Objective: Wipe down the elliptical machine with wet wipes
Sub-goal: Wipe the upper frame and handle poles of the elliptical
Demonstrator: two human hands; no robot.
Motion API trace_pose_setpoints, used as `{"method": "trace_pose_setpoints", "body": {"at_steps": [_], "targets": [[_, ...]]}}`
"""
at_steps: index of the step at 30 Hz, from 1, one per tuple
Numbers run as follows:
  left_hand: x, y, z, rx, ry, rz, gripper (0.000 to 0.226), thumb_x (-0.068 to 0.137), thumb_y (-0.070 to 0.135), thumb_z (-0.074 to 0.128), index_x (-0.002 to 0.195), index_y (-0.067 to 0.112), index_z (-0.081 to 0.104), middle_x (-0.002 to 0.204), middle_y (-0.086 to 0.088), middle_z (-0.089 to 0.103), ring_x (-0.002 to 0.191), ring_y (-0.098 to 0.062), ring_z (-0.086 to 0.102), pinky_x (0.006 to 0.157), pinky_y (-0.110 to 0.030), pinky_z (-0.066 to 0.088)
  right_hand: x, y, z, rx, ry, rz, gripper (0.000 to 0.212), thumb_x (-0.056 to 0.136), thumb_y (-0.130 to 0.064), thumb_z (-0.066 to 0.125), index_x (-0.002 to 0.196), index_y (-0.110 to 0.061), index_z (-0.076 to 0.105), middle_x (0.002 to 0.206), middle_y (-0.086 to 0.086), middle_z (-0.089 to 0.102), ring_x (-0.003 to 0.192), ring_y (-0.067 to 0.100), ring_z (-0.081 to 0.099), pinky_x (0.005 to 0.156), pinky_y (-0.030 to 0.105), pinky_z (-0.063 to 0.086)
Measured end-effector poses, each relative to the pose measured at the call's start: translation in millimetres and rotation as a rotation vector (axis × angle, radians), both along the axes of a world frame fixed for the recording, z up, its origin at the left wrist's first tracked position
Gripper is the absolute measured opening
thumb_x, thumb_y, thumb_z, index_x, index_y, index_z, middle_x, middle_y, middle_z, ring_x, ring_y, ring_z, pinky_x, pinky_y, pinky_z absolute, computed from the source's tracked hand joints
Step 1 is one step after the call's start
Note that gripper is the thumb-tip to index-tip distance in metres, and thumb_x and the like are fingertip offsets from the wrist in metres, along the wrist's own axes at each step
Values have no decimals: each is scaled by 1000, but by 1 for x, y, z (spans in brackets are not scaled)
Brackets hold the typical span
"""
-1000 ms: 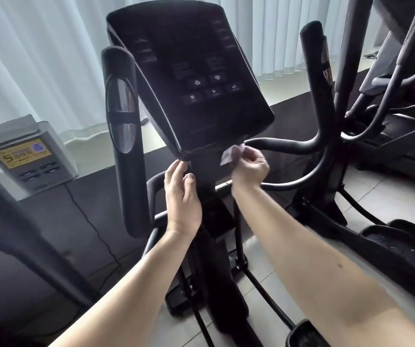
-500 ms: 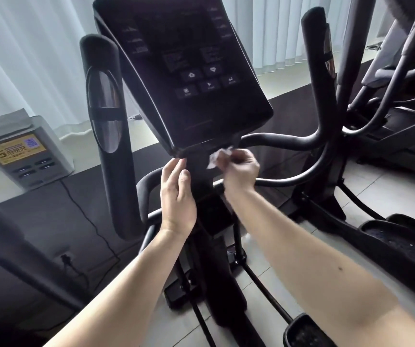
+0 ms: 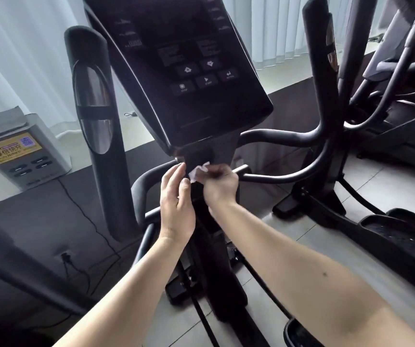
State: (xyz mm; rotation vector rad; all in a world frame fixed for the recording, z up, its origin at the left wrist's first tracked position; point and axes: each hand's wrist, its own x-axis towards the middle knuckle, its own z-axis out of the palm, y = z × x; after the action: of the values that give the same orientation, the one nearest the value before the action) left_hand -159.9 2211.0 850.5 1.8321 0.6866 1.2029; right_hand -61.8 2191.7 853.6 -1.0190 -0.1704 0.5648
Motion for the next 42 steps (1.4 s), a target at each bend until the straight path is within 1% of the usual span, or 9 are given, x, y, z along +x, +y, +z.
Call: {"method": "trace_pose_setpoints", "body": {"at_steps": [2,6,11,16,19,23,31,37,42], "targets": [[-1,1,-3,1,5,-3,42,103,19,43,140,6,59,145,1,52,134,1,47,106,-7,34,31,-4,4,-74,-41,-133,32,78,23,68,71,-6,57,73,20,61,56,24,60,58,35,54],[1,1,-6,-11,-9,0,39,104,15,44,139,5,59,144,0,52,133,0,47,105,-6,34,74,-7,-11,-136,14,-229,18,74,-20,82,65,-21,67,67,17,68,64,26,63,80,47,57],[-1,4,-15,-5,12,9,41,103,19,44,138,6,59,142,-2,53,131,1,48,104,-8,37,27,7,-15,-84,6,-147,21,83,21,64,83,1,58,74,20,61,53,19,59,58,30,52],[-5,12,-28,-78,32,18,41,103,27,44,137,12,61,137,2,56,128,-14,56,111,-35,46,-5,11,-27,-171,8,8,19,79,16,76,85,0,67,69,1,68,51,0,63,56,12,48],[-6,13,-27,-89,47,20,34,107,16,46,136,9,61,136,-3,57,125,0,53,107,-13,40,33,4,-16,-130,34,-97,23,79,23,68,85,3,61,67,12,62,46,7,59,53,20,50],[-7,11,-26,-120,81,19,33,107,13,46,136,8,61,133,0,56,116,18,49,98,-1,34,73,-3,-17,-263,-4,-210,18,82,4,74,80,-10,63,56,-2,66,52,6,61,60,18,51],[-22,15,-36,-156,62,51,27,106,15,47,127,15,65,129,9,56,118,10,53,99,-5,39,9,27,-39,-202,105,-70,30,76,18,75,70,-9,63,51,-10,64,51,5,61,56,12,50],[-38,6,-31,-243,77,90,24,107,18,48,125,19,63,124,13,58,105,21,53,87,2,39,-19,2,-41,-215,0,299,20,75,4,84,89,0,70,97,22,75,94,32,75,95,42,59],[-48,-15,-31,-307,132,53,31,104,16,51,134,17,59,130,3,62,117,-2,58,104,-19,43,-21,-56,-31,-240,-61,344,15,90,11,68,97,2,59,101,23,68,78,27,74,78,35,64]]}}
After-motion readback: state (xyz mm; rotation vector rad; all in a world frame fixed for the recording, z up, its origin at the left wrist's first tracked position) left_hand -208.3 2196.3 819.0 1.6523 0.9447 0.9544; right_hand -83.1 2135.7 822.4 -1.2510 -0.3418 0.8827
